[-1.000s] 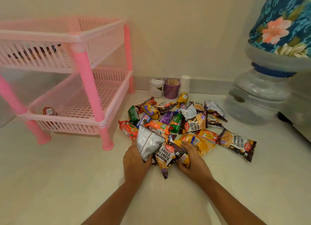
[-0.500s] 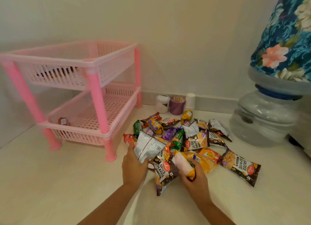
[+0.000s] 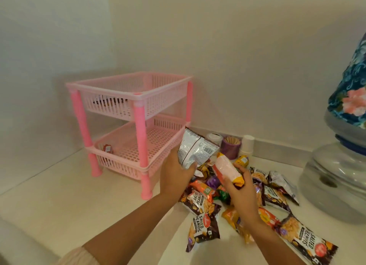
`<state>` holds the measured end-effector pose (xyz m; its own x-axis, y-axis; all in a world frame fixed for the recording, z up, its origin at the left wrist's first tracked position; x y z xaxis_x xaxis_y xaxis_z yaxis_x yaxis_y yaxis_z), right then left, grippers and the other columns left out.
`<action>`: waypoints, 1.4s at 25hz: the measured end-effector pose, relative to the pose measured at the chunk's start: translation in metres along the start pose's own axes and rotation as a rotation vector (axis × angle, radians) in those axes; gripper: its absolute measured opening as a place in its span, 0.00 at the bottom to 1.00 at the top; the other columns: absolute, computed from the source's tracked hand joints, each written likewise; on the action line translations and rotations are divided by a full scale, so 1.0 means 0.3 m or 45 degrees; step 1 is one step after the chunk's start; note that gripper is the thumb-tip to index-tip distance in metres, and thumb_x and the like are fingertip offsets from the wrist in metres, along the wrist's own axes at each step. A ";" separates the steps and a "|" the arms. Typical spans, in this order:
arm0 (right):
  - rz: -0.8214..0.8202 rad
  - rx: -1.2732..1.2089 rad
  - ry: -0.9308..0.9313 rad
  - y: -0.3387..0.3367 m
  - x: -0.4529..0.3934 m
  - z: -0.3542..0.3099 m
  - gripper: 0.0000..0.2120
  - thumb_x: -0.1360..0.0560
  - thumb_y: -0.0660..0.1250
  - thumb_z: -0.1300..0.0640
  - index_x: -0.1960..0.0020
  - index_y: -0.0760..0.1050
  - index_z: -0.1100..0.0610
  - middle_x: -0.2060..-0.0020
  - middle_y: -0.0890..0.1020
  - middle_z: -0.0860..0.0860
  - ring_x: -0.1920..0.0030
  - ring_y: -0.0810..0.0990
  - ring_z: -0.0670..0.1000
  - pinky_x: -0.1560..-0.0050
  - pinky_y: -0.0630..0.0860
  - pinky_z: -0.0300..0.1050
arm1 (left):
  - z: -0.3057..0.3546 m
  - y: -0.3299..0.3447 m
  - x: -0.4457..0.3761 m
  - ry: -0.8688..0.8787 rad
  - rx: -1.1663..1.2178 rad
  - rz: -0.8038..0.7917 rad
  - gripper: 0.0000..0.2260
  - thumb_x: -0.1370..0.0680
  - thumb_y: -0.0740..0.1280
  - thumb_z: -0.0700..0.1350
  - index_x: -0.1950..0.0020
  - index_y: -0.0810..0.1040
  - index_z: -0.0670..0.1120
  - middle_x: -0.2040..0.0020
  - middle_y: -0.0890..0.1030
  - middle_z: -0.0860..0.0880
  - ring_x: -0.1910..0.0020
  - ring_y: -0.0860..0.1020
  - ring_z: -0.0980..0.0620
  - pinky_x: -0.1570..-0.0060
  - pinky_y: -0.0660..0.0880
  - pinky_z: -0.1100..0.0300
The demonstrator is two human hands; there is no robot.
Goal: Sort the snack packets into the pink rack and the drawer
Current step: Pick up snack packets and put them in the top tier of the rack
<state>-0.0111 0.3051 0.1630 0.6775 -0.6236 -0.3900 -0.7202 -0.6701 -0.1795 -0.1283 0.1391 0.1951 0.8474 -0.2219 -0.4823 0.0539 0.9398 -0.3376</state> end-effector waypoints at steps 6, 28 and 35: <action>-0.013 -0.155 -0.028 0.066 -0.149 -0.153 0.17 0.27 0.68 0.55 0.42 0.67 0.45 0.54 0.75 0.38 0.56 0.77 0.35 0.62 0.73 0.29 | 0.111 -0.101 -0.068 0.063 0.027 0.093 0.22 0.33 0.73 0.52 0.46 0.65 0.60 0.51 0.78 0.59 0.50 0.78 0.55 0.58 0.74 0.62; -0.227 -0.484 -0.075 0.549 -0.460 -0.630 0.17 0.25 0.66 0.51 0.40 0.63 0.51 0.58 0.74 0.42 0.62 0.76 0.40 0.71 0.73 0.29 | 0.149 -0.709 -0.655 0.192 -0.264 0.537 0.28 0.31 0.72 0.51 0.37 0.63 0.45 0.45 0.78 0.42 0.48 0.77 0.41 0.48 0.75 0.44; -0.204 -0.150 -0.306 0.731 -0.626 -0.708 0.26 0.30 0.71 0.48 0.37 0.66 0.54 0.52 0.75 0.49 0.56 0.75 0.46 0.58 0.72 0.36 | 0.013 -0.711 -0.879 -0.114 -0.668 0.084 0.28 0.29 0.70 0.52 0.37 0.61 0.42 0.43 0.74 0.41 0.46 0.75 0.40 0.52 0.71 0.51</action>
<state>-0.2646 0.1896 0.3886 0.7162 -0.4022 -0.5703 -0.5751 -0.8031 -0.1558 -0.3612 -0.0017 0.3975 0.8832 -0.1218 -0.4530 -0.2530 0.6895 -0.6787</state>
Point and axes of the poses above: each hand's wrist, its own x-axis away from the middle knuckle, its own y-axis out of the palm, z = x × y, the point moved 4 cm from there along -x, towards the middle knuckle
